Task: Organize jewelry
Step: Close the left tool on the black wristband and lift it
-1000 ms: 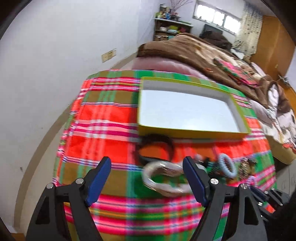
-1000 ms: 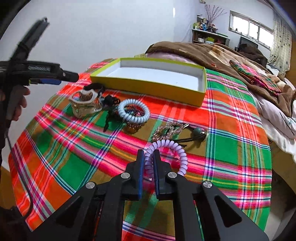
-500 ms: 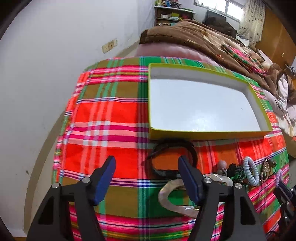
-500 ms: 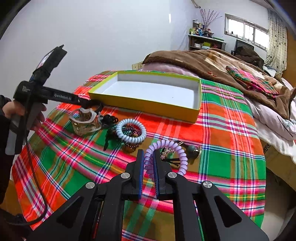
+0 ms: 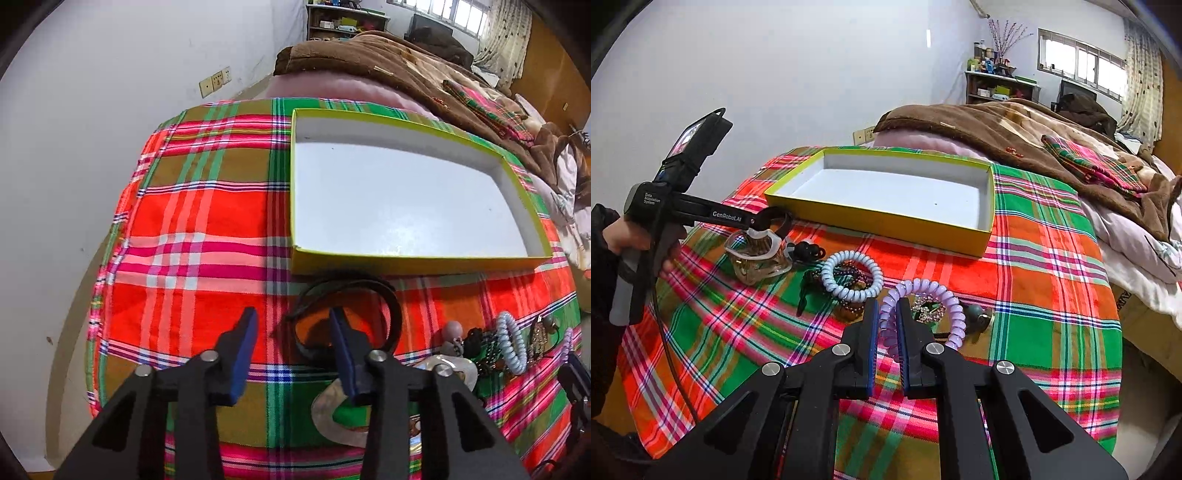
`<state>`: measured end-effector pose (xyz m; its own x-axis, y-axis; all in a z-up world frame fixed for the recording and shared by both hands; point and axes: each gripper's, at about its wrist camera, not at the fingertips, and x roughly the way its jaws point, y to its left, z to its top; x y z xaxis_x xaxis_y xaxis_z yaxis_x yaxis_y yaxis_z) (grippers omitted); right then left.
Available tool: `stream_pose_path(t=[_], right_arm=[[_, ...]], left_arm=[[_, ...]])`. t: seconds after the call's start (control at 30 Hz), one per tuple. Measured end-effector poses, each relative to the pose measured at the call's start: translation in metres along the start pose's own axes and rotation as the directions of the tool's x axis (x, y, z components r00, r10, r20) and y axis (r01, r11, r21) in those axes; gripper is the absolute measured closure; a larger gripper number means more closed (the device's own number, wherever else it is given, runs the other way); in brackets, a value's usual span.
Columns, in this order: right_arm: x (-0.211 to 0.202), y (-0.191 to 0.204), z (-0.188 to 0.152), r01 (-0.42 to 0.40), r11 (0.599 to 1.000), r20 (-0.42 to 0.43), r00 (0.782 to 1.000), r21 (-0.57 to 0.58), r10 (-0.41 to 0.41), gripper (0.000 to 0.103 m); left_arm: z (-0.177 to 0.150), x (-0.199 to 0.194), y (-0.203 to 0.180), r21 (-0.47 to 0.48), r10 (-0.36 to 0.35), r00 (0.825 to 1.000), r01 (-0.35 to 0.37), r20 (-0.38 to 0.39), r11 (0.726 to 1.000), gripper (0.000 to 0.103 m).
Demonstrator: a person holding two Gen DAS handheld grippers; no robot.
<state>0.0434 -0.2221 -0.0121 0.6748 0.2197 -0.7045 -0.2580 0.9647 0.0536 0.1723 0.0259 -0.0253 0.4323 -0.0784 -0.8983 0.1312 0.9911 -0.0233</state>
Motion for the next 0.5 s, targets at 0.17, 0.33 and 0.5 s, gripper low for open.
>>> stream_pose_path(t=[0.17, 0.33, 0.5], right_arm=[[0.001, 0.000, 0.001, 0.007, 1.000, 0.000, 1.000, 0.005, -0.007, 0.093], [0.001, 0.001, 0.001, 0.010, 1.000, 0.002, 1.000, 0.007, -0.010, 0.093], [0.000, 0.002, 0.002, 0.014, 1.000, 0.006, 1.000, 0.010, -0.014, 0.093]], left_arm=[[0.000, 0.000, 0.000, -0.006, -0.006, 1.000, 0.006, 0.010, 1.000, 0.087], [-0.002, -0.004, 0.003, -0.017, -0.014, 1.000, 0.015, 0.023, 1.000, 0.089], [-0.001, -0.011, 0.005, -0.026, -0.017, 0.999, 0.018, 0.044, 0.999, 0.090]])
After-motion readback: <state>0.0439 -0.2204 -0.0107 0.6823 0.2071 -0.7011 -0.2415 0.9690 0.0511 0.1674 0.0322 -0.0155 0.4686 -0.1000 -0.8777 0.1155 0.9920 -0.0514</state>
